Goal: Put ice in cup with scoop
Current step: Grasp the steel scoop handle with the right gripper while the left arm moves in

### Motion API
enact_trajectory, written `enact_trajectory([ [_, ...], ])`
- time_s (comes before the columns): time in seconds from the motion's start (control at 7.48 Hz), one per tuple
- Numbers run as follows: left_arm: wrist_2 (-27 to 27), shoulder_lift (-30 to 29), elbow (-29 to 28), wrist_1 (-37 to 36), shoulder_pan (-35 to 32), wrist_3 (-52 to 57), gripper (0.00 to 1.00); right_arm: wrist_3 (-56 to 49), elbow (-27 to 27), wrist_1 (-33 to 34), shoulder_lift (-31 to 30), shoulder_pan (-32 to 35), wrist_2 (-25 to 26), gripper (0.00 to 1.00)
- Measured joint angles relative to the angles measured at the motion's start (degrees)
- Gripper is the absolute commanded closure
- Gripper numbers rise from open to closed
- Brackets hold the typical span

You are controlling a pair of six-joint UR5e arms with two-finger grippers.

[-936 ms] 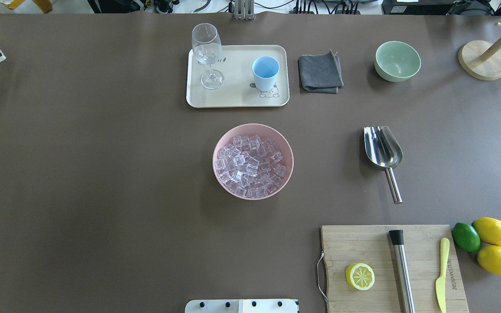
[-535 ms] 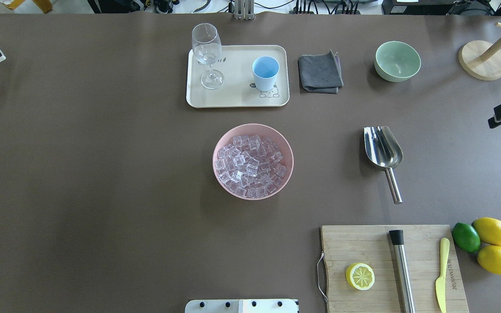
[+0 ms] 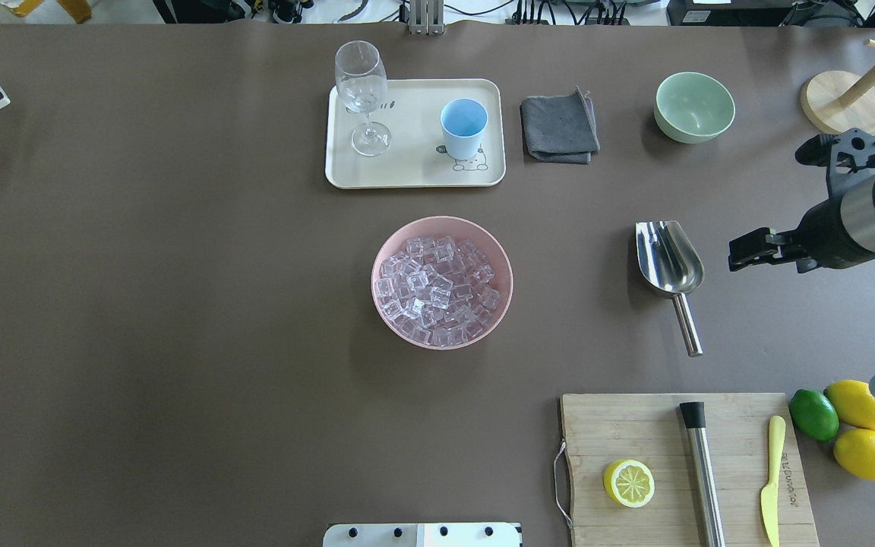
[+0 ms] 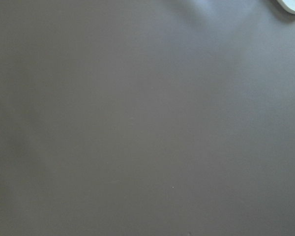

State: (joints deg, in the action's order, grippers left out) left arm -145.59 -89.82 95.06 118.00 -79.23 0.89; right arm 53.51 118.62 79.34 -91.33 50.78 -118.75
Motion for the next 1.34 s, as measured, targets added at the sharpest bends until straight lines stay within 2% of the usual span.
enact_trajectory([
  [0.4,0.26,0.64,-1.34,13.93,5.41,-0.14,0.02,7.71,2.49,-1.89,-0.20,-12.57,10.20,0.01],
  [0.67,0.03,-1.27,-3.50,22.27,11.05,-0.11,0.02,8.29,-1.63,-7.03,-0.33,-15.31,12.93,0.01],
  [0.94,-0.43,-4.80,-6.80,27.28,15.93,0.11,0.02,8.03,-5.19,-11.19,-0.08,-15.82,12.90,0.01],
  [1.34,-0.25,-10.60,-12.35,35.69,19.10,4.62,0.02,7.65,-6.66,-10.55,1.09,-15.89,8.16,0.02],
])
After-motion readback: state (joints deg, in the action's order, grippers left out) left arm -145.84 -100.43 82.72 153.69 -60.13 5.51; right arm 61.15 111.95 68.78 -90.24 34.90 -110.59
